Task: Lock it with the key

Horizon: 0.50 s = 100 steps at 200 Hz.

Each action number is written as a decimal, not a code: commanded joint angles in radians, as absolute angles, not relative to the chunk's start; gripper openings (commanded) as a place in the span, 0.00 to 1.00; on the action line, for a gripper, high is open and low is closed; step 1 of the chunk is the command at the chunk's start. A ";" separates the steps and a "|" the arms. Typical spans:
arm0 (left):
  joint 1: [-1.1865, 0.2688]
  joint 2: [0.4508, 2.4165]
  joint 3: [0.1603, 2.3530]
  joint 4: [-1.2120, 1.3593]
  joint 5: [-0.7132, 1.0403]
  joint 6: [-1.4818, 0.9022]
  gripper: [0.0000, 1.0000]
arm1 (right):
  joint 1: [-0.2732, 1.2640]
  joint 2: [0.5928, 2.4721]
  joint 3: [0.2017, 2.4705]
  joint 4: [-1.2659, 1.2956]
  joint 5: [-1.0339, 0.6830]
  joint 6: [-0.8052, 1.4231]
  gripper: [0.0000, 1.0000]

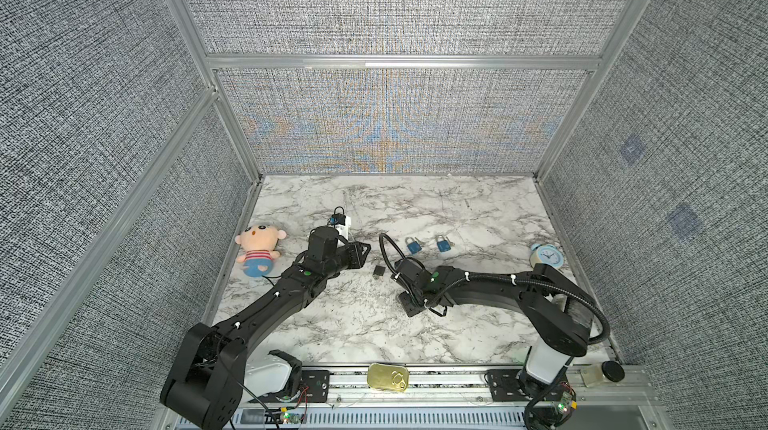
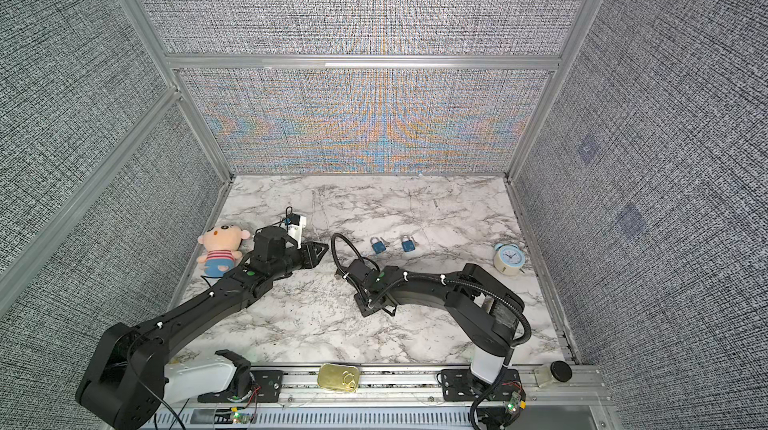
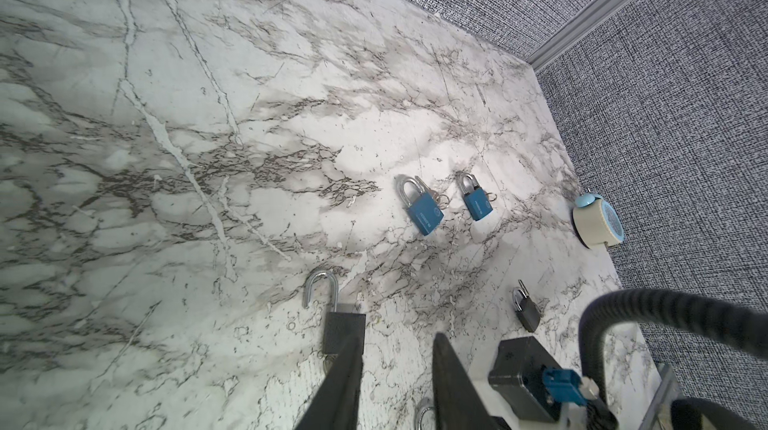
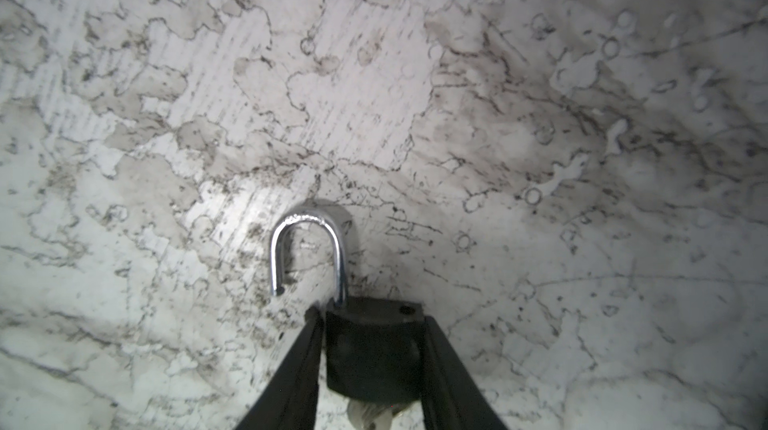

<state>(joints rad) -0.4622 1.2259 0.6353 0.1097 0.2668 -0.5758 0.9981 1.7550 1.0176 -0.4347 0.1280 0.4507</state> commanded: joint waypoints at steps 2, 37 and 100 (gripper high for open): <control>-0.461 1.217 0.632 0.130 0.263 -0.571 0.32 | 1.002 1.762 1.025 -0.470 0.135 0.462 0.37; -0.461 1.216 0.630 0.124 0.261 -0.569 0.32 | 1.004 1.771 1.036 -0.483 0.139 0.463 0.37; -0.460 1.234 0.634 0.117 0.268 -0.569 0.32 | 1.005 1.754 1.030 -0.468 0.141 0.474 0.31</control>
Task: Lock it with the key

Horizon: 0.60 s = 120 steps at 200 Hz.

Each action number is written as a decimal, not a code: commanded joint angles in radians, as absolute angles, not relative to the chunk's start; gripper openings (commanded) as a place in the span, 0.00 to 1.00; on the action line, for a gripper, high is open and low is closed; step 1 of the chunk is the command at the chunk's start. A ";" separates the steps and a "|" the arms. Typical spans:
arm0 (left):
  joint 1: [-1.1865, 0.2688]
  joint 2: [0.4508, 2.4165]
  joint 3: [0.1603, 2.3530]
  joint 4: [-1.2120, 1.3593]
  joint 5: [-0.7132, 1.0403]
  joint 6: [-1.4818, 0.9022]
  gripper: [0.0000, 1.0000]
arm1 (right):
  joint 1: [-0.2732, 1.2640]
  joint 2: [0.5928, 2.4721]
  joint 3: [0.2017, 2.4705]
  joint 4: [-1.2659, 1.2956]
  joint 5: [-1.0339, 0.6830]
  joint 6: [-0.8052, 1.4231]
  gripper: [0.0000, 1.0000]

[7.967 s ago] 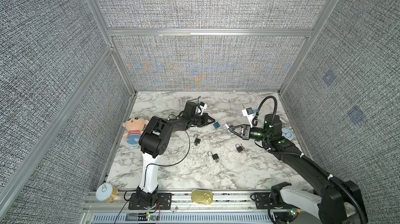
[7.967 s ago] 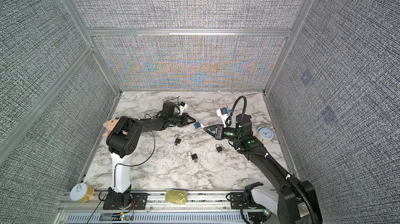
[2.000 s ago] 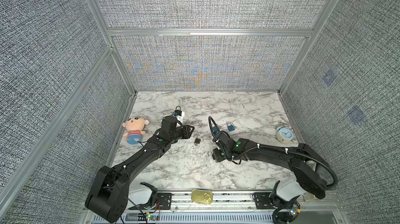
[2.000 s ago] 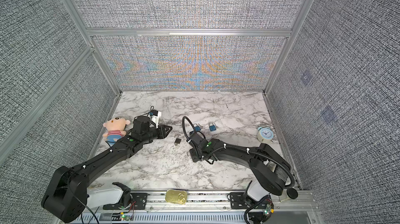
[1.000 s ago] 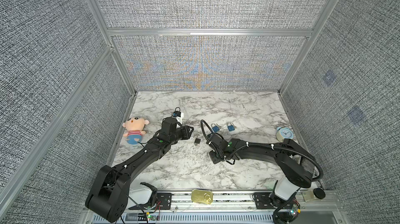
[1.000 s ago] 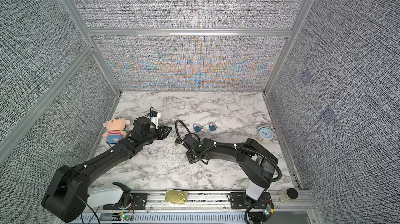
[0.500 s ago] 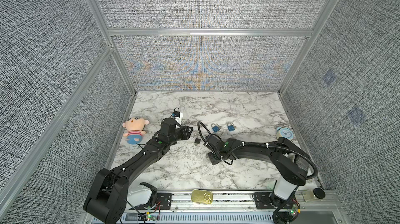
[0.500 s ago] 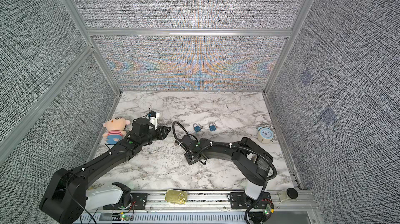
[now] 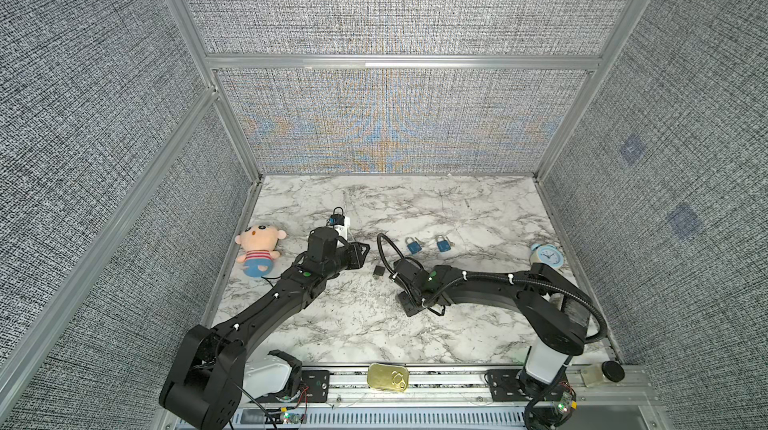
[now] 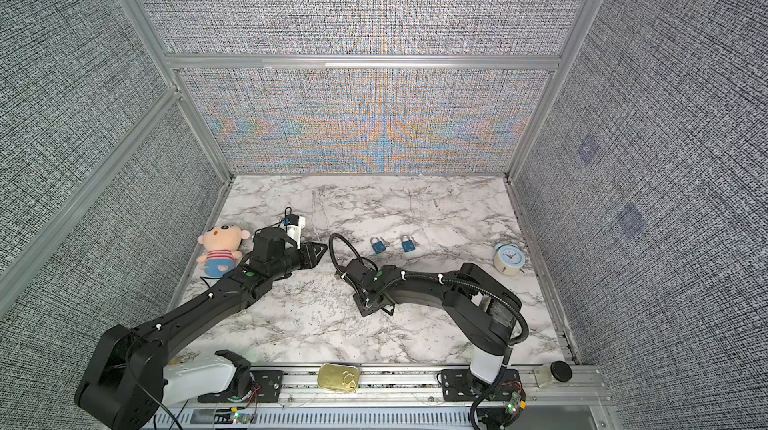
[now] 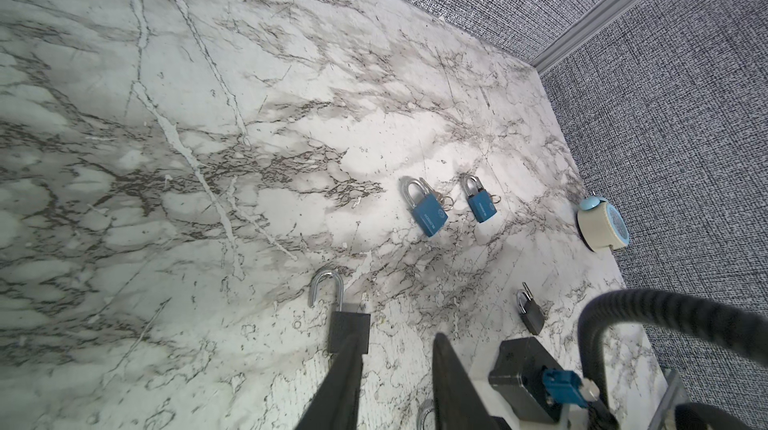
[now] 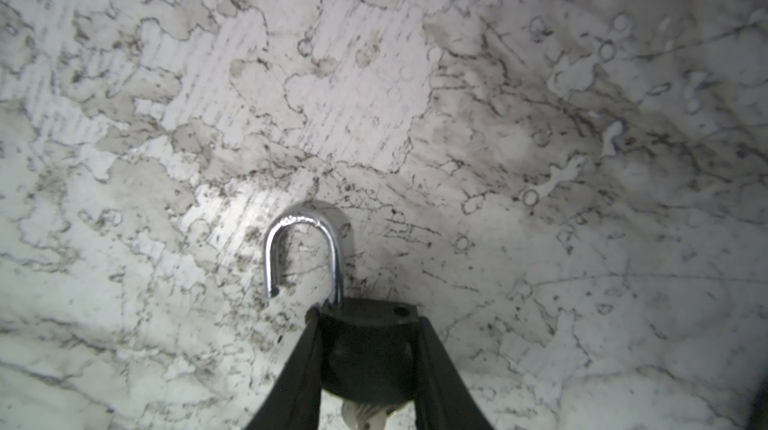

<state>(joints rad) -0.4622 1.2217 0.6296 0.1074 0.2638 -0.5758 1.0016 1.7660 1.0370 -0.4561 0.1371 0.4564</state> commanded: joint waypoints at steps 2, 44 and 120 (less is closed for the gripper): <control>-0.460 1.235 0.634 0.118 0.269 -0.569 0.32 | 1.005 1.751 1.030 -0.468 0.141 0.475 0.31; -0.461 1.289 0.656 0.144 0.321 -0.577 0.32 | 0.994 1.720 1.031 -0.459 0.127 0.474 0.31; -0.461 1.396 0.667 0.245 0.496 -0.590 0.32 | 0.909 1.600 0.996 -0.411 0.041 0.453 0.30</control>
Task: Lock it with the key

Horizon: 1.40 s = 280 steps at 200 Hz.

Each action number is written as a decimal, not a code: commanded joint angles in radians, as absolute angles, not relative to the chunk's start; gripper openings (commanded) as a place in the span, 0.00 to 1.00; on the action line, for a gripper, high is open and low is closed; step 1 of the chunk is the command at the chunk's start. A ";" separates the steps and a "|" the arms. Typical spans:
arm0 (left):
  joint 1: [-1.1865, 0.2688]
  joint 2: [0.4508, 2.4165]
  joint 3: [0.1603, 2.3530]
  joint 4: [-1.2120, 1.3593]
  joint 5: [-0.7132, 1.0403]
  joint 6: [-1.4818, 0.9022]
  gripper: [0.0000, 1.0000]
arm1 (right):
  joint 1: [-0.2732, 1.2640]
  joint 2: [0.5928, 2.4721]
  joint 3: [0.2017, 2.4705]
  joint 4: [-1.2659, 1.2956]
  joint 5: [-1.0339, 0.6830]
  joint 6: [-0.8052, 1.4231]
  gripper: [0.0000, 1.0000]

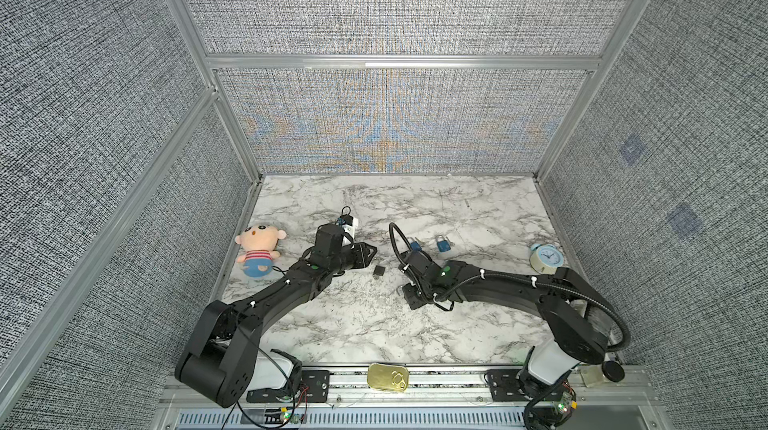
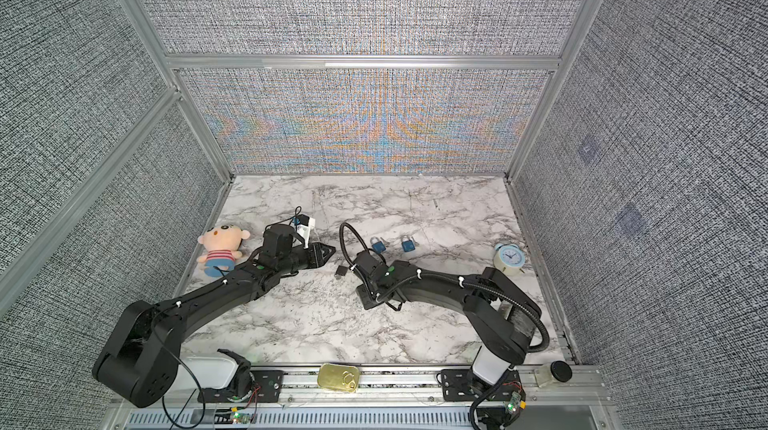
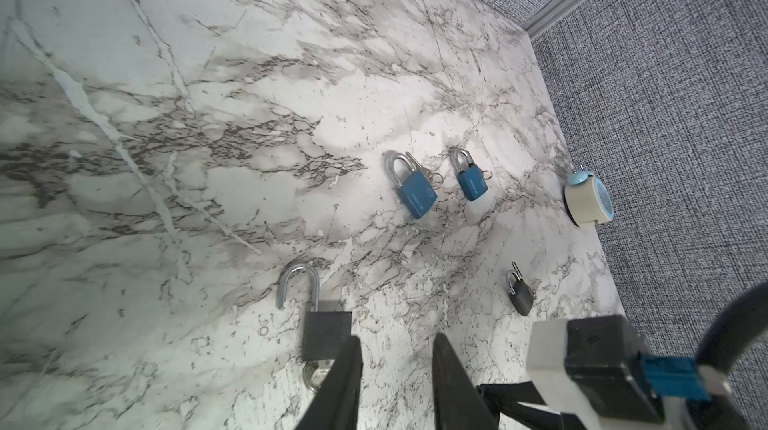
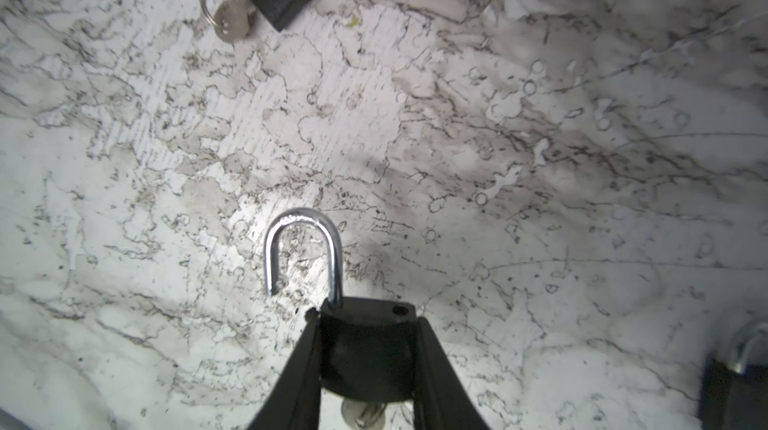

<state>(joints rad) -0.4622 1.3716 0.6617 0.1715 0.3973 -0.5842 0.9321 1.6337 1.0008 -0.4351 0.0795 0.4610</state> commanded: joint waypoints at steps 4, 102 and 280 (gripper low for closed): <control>-0.461 1.403 0.669 0.251 0.508 -0.591 0.32 | 0.903 1.595 0.996 -0.411 0.035 0.451 0.30; -0.527 1.526 0.742 0.276 0.638 -0.569 0.32 | 0.804 1.471 1.000 -0.392 -0.052 0.420 0.31; -0.600 1.583 0.770 0.353 0.745 -0.595 0.30 | 0.783 1.434 1.000 -0.400 -0.067 0.410 0.31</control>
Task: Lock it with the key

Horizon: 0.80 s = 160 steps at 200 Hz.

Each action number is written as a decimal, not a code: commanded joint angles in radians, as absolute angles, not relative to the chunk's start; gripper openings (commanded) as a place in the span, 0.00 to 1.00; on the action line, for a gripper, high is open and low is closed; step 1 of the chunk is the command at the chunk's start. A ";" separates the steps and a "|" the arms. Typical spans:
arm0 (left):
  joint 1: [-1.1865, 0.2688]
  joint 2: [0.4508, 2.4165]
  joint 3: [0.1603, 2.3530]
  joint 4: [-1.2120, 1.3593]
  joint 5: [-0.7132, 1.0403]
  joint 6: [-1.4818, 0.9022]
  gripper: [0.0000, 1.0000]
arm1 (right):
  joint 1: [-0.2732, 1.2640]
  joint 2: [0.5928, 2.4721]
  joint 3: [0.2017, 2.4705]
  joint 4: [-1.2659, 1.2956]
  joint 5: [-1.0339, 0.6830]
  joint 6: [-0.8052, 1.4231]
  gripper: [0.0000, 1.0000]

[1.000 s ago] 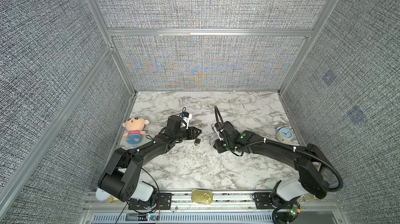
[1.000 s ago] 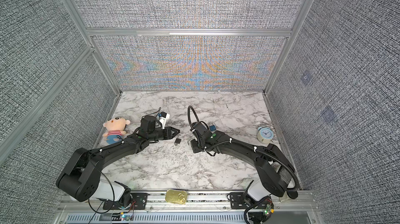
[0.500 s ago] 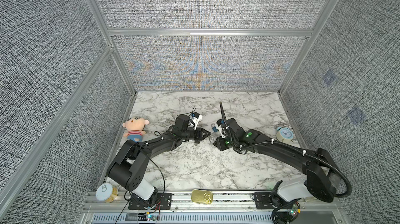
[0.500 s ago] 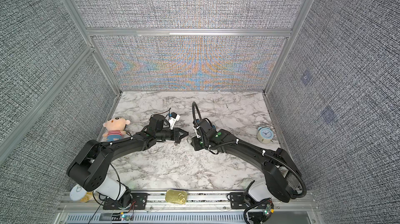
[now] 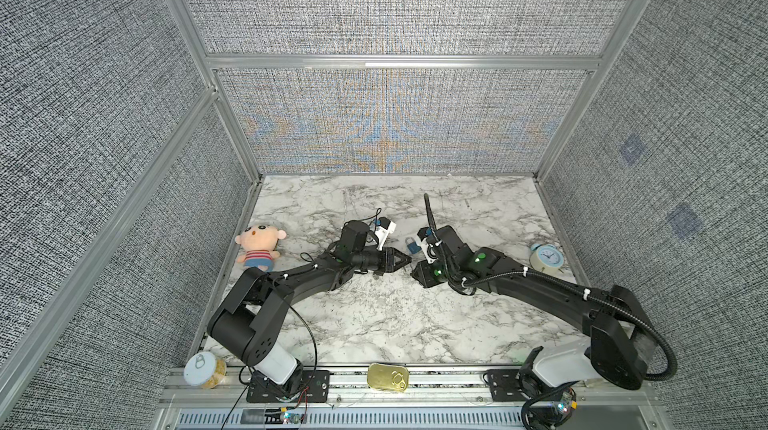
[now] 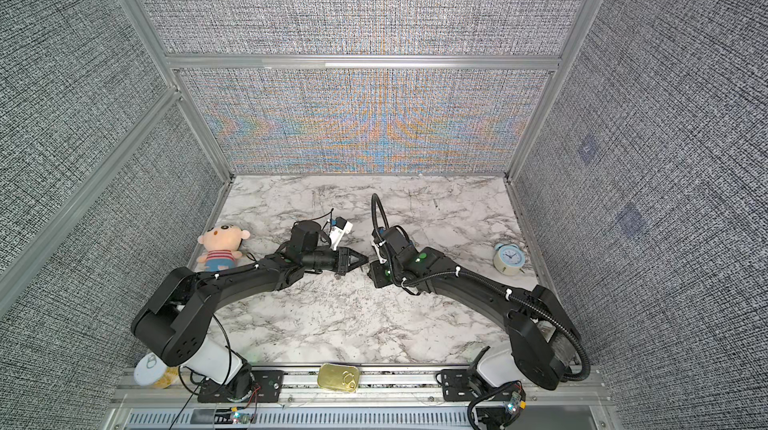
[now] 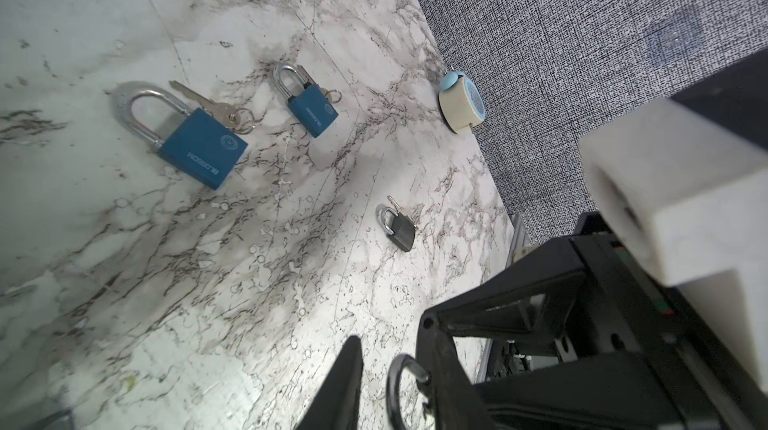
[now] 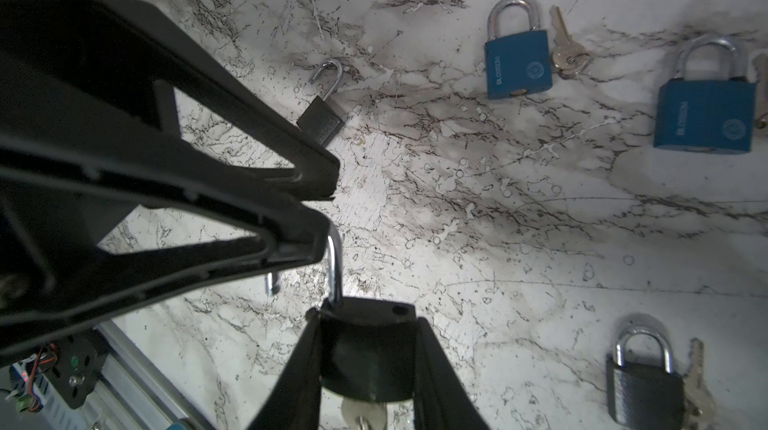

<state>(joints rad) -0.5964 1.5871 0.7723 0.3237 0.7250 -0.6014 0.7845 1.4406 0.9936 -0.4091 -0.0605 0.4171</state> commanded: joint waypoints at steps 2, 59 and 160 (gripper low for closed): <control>-0.601 1.583 0.770 0.353 0.745 -0.595 0.30 | 0.783 1.434 1.000 -0.400 -0.066 0.410 0.31; -0.601 1.582 0.758 0.365 0.746 -0.600 0.27 | 0.782 1.437 0.999 -0.402 -0.066 0.410 0.31; -0.602 1.602 0.749 0.394 0.760 -0.612 0.11 | 0.781 1.437 1.002 -0.400 -0.073 0.410 0.31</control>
<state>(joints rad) -0.6006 1.5913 0.7528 0.3519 0.7414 -0.6064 0.7792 1.4399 0.9936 -0.4141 -0.0635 0.4137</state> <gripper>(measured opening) 0.143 0.307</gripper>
